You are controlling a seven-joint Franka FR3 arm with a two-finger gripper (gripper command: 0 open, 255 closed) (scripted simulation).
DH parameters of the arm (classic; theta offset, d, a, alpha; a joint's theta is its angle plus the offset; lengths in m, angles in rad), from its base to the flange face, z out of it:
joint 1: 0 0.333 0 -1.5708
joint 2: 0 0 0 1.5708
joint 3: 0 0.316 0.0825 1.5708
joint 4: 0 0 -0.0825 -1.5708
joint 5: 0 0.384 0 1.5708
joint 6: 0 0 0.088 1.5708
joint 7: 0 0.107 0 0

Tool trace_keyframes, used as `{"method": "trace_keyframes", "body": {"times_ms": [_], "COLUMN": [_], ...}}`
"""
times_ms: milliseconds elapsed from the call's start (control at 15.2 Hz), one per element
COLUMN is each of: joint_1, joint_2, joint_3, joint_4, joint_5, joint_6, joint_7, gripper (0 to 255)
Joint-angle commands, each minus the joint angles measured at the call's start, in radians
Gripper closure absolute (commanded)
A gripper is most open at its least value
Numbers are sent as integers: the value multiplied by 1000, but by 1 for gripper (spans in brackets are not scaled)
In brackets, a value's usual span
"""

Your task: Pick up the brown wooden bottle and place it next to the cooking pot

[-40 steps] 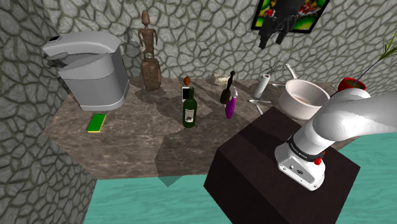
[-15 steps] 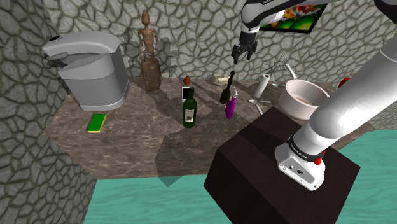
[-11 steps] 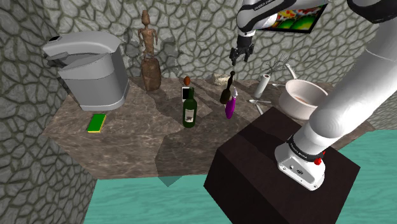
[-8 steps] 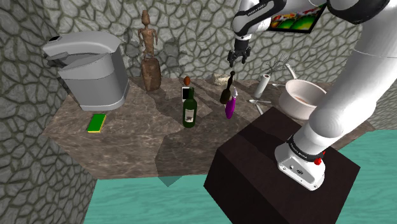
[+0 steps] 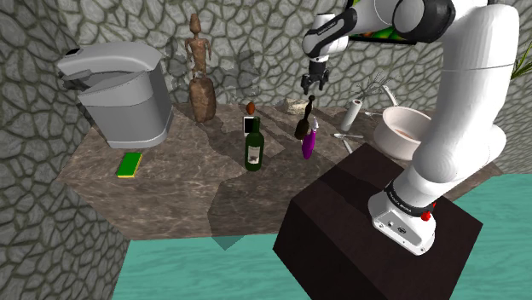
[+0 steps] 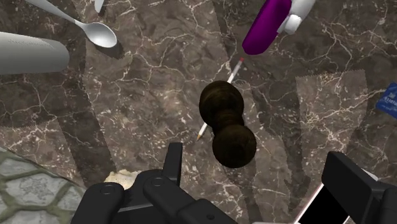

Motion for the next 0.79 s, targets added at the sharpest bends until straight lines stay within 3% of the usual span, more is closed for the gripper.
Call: {"method": "trace_keyframes", "body": {"times_ms": [0,726], "joint_1": [-7,-12], "joint_2": [38,79], "joint_3": [0,2], "joint_4": [20,2], "joint_5": [3,6], "joint_6": [17,76], "joint_7": [-6,-8], "gripper": [0,0]}}
